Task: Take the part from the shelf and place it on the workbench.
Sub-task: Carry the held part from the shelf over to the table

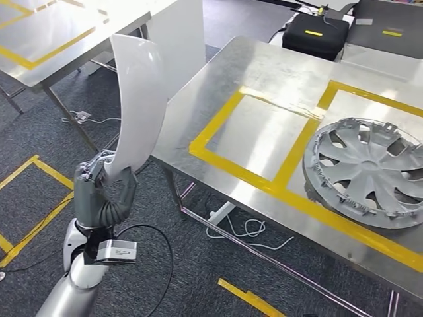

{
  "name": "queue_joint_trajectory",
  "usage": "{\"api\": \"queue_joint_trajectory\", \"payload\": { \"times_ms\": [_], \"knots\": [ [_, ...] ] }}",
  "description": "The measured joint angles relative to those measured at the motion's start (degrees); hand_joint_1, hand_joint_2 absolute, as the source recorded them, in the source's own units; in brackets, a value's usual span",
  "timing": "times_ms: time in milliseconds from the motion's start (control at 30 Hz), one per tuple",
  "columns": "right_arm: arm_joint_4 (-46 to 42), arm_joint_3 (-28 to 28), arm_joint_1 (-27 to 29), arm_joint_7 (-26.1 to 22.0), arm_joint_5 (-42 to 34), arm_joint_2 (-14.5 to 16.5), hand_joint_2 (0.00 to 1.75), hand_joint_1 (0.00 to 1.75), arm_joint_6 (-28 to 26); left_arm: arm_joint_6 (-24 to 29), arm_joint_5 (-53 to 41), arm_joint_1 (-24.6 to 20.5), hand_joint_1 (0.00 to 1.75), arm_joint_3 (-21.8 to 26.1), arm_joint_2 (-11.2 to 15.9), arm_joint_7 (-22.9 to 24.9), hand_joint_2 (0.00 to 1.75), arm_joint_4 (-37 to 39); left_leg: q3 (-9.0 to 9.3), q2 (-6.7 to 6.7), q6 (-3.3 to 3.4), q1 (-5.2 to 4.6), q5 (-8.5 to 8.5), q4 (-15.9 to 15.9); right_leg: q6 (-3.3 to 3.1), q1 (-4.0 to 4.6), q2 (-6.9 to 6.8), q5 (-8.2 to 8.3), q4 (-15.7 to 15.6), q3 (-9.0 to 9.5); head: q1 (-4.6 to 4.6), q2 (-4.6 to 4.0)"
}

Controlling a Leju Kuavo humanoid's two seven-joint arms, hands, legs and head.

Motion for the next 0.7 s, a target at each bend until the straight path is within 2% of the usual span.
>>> {"api": "queue_joint_trajectory", "payload": {
  "times_ms": [67,100,133,167,200,233,267,300,333,367,400,433,467,533,567,600,633,667,700],
  "knots": [
    [0.25,-0.03,-0.18,-0.02,0.02,-0.01,1.75,0.00,-0.02,0.02,0.00,-0.03,1.75,-0.02,0.16,0.00,1.75,0.24,-3.33,-1.25,-0.19,0.11,-2.88,7.24,-0.17,-0.05,1.40,0.03,0.01,0.04,-0.06,0.00],
    [0.37,-0.05,-0.19,-0.02,0.02,-0.01,1.75,0.00,-0.03,0.02,0.00,-0.02,1.75,-0.04,0.22,0.00,1.75,0.39,-4.30,-1.42,-0.15,0.11,-3.06,9.14,-0.19,-0.04,2.14,0.02,0.01,0.09,-0.07,0.00],
    [0.49,-0.09,-0.17,-0.02,0.02,-0.02,1.75,0.00,-0.04,0.02,0.00,-0.04,1.75,-0.05,0.27,0.00,1.75,0.53,-4.36,-1.54,0.00,0.11,-2.12,8.95,-0.19,-0.02,2.90,0.02,0.02,0.18,-0.06,0.00],
    [0.57,-0.13,-0.16,-0.02,0.03,-0.02,1.75,0.00,-0.05,0.03,0.00,-0.07,1.75,-0.06,0.31,0.00,1.75,0.64,-3.41,-1.87,0.25,0.10,-0.15,6.56,-0.18,-0.01,3.68,0.01,0.02,0.32,-0.06,0.00],
    [0.66,-0.16,-0.15,-0.04,0.04,-0.03,1.75,0.00,-0.08,0.04,0.00,-0.14,1.75,-0.07,0.34,0.00,1.75,0.71,-1.84,-2.77,0.59,0.11,2.20,2.77,-0.16,-0.05,4.42,0.00,0.01,0.42,-0.07,0.00],
    [0.79,-0.18,-0.20,-0.06,0.05,-0.02,1.75,0.00,-0.09,0.07,0.00,-0.22,1.75,-0.09,0.39,0.00,1.75,0.76,-0.29,-4.33,1.01,0.18,3.95,-0.84,-0.08,-0.06,5.09,-0.01,0.04,0.40,0.00,0.00],
    [0.91,-0.18,-0.29,-0.08,0.08,-0.03,1.75,0.00,-0.12,0.09,0.00,-0.30,1.75,-0.11,0.43,0.00,1.75,0.80,0.98,-5.71,1.34,0.22,5.00,-3.85,0.11,-0.18,5.75,0.03,0.06,0.23,-0.01,0.00],
    [1.05,-0.18,-0.36,-0.13,0.12,-0.03,1.75,0.00,-0.16,0.12,0.01,-0.40,1.75,-0.14,0.48,0.01,1.75,0.86,1.66,-6.72,1.56,0.20,5.23,-5.59,0.40,-0.37,6.31,0.12,0.04,-0.06,-0.06,0.00],
    [1.24,-0.18,-0.37,-0.18,0.20,-0.04,1.75,0.00,-0.23,0.15,0.01,-0.54,1.75,-0.17,0.52,0.05,1.75,0.95,1.89,-7.06,1.67,0.16,4.96,-6.23,0.81,-0.54,6.88,0.26,-0.05,-0.35,-0.12,0.00],
    [1.43,-0.19,-0.35,-0.25,0.29,-0.08,1.75,0.00,-0.36,0.19,0.02,-0.79,1.75,-0.22,0.52,0.16,1.75,1.05,2.09,-6.54,1.71,0.15,4.94,-6.89,1.26,-0.68,7.46,0.43,-0.23,-0.68,-0.23,0.00],
    [1.67,-0.21,-0.31,-0.35,0.39,-0.18,1.75,0.00,-0.53,0.22,0.02,-1.20,1.75,-0.31,0.51,0.35,1.75,1.19,2.29,-5.87,1.78,0.23,5.02,-7.36,1.62,-0.69,7.26,0.43,-0.26,-0.89,-0.26,0.00],
    [2.01,-0.24,-0.36,-0.46,0.52,-0.31,1.75,0.00,-0.81,0.28,-0.04,-1.70,1.75,-0.43,0.49,0.69,1.75,1.39,2.56,-5.20,1.90,0.36,5.20,-7.87,1.92,-0.57,6.21,0.09,0.15,-1.21,-0.13,0.00],
    [2.40,-0.26,-0.56,-0.59,0.65,-0.49,1.75,0.00,-1.14,0.34,-0.17,-2.29,1.75,-0.54,0.47,1.14,1.75,1.62,2.84,-4.37,2.08,0.50,5.37,-8.34,2.16,-0.42,4.61,-0.84,1.67,-2.06,0.01,0.00],
    [3.40,-0.27,-1.16,-0.94,1.01,-0.97,1.75,0.00,-1.88,0.37,-0.94,-3.40,1.75,-0.68,0.51,2.68,1.75,2.41,3.07,-2.68,2.33,0.49,5.46,-8.65,2.53,-0.30,1.37,-3.95,7.89,-5.21,0.24,0.00],
    [3.97,-0.26,-1.41,-1.14,1.22,-1.22,1.75,0.00,-2.19,0.24,-1.66,-4.01,1.75,-0.71,0.53,3.78,1.75,3.00,3.06,-1.78,2.41,0.46,5.44,-8.63,2.72,-0.33,0.75,-5.32,11.52,-7.12,0.23,0.00],
    [4.64,-0.26,-1.56,-1.37,1.41,-1.52,1.75,0.00,-2.51,-0.02,-2.66,-4.73,1.75,-0.75,0.54,5.30,1.75,3.92,3.06,-0.97,2.42,0.45,5.41,-8.62,2.87,-0.35,0.53,-5.84,13.92,-8.40,0.23,0.00],
    [5.34,-0.26,-1.63,-1.56,1.57,-1.83,1.75,0.00,-2.79,-0.35,-3.71,-5.67,1.75,-0.80,0.54,6.91,1.75,5.06,3.07,-0.24,2.41,0.45,5.38,-8.61,2.99,-0.38,0.38,-5.26,14.31,-8.66,0.23,0.00],
    [6.05,-0.26,-1.68,-1.72,1.74,-2.14,1.75,0.00,-3.02,-0.65,-4.67,-6.79,1.75,-0.83,0.53,8.41,1.75,6.33,3.09,0.42,2.36,0.45,5.33,-8.58,3.06,-0.40,0.12,-3.75,12.52,-7.79,0.24,0.00],
    [6.71,-0.26,-1.73,-1.83,1.86,-2.48,1.75,0.00,-3.23,-0.89,-5.37,-7.93,1.75,-0.84,0.52,9.56,1.75,7.61,3.14,1.00,2.26,0.45,5.27,-8.53,3.08,-0.42,-0.56,-1.71,8.87,-5.89,0.24,0.00]
  ]
}}
